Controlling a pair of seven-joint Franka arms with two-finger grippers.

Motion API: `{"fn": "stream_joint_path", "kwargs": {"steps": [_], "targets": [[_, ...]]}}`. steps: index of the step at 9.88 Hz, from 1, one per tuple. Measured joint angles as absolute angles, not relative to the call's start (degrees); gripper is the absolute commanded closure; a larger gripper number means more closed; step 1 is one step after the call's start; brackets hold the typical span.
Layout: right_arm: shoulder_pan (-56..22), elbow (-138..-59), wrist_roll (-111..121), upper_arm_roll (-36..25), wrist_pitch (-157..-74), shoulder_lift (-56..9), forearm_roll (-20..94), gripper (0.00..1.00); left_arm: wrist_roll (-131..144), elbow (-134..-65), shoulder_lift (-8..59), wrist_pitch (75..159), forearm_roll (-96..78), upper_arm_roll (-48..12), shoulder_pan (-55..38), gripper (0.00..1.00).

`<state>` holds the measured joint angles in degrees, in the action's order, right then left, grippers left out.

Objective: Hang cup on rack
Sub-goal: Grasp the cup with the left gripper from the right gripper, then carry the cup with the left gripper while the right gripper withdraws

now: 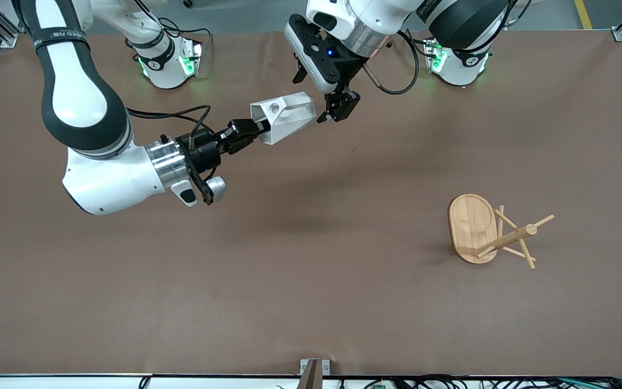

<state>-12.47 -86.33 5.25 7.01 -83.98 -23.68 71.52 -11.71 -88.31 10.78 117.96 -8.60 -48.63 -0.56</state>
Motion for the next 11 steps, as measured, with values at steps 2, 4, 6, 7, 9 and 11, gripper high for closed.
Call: {"fn": "stream_joint_path", "kwargs": {"steps": [2, 4, 6, 7, 9, 11], "targets": [[-13.2, -86.4, 5.2, 7.0, -84.8, -23.7, 72.5, 0.98, -11.1, -88.4, 11.0, 118.0, -8.6, -48.6, -0.9, 0.06], [-14.0, -86.4, 5.2, 7.0, -85.2, -23.7, 73.0, 0.98, -11.1, -88.5, 11.3, 118.0, -8.6, -48.5, -1.0, 0.39], [-14.2, -86.5, 5.2, 7.0, -85.3, -23.7, 73.0, 0.97, -11.1, -88.6, 11.8, 118.0, -8.5, -48.2, -0.8, 0.75], [-14.3, -86.6, 5.2, 6.9, -85.3, -23.7, 73.0, 0.69, -11.4, -88.5, 11.9, 118.0, -8.5, -48.2, -0.8, 0.83], [-14.2, -86.5, 5.0, 6.9, -85.7, -23.7, 73.2, 0.00, -11.3, -88.5, 12.0, 118.1, -7.8, -48.2, -0.7, 0.89], [-14.0, -86.0, 4.3, 6.5, -86.5, -23.6, 73.2, 0.00, -11.3, -88.6, 12.2, 118.1, -6.6, -47.8, 0.2, 0.95]]}}
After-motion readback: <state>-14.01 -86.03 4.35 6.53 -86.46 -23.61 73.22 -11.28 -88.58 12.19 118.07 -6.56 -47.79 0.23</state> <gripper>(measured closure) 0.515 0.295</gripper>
